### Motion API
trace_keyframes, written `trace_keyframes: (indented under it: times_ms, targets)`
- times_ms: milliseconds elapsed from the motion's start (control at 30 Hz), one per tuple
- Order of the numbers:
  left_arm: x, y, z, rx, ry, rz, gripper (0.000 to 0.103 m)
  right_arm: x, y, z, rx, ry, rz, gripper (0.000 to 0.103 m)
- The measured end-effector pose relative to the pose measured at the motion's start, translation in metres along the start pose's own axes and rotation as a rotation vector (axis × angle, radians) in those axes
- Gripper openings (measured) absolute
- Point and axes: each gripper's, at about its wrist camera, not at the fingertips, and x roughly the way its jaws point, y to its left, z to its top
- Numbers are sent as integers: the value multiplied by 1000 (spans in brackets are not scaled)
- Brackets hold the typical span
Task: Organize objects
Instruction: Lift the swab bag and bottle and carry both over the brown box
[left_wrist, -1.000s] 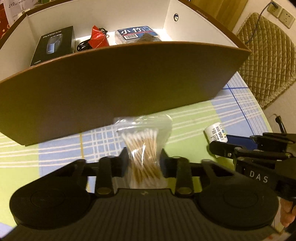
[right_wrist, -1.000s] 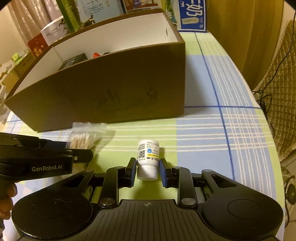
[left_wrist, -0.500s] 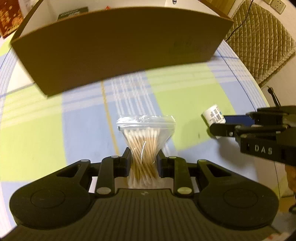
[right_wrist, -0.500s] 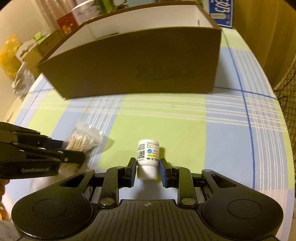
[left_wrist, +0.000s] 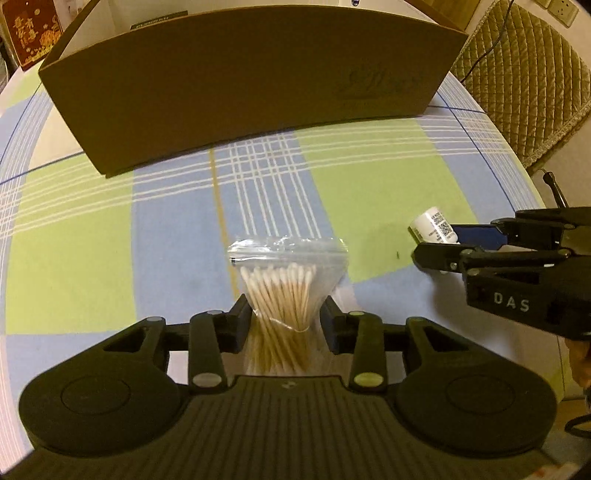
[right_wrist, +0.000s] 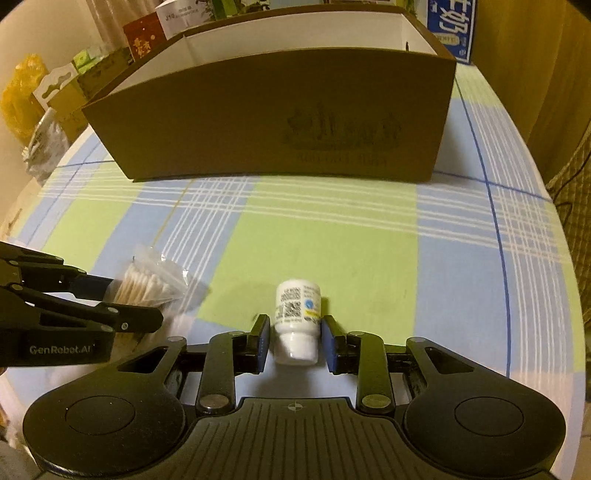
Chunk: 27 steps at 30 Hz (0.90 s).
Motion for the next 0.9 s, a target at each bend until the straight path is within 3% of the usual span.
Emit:
trace_keyframes:
  times_ms: [300,900]
  targets:
    - [-3,2,-4,-6,-19,21,22,-1,8,-1,-29,10,-6,24]
    - [-28,-9,2,22,-80,13,20,-28,11,1,12,-44,27,24]
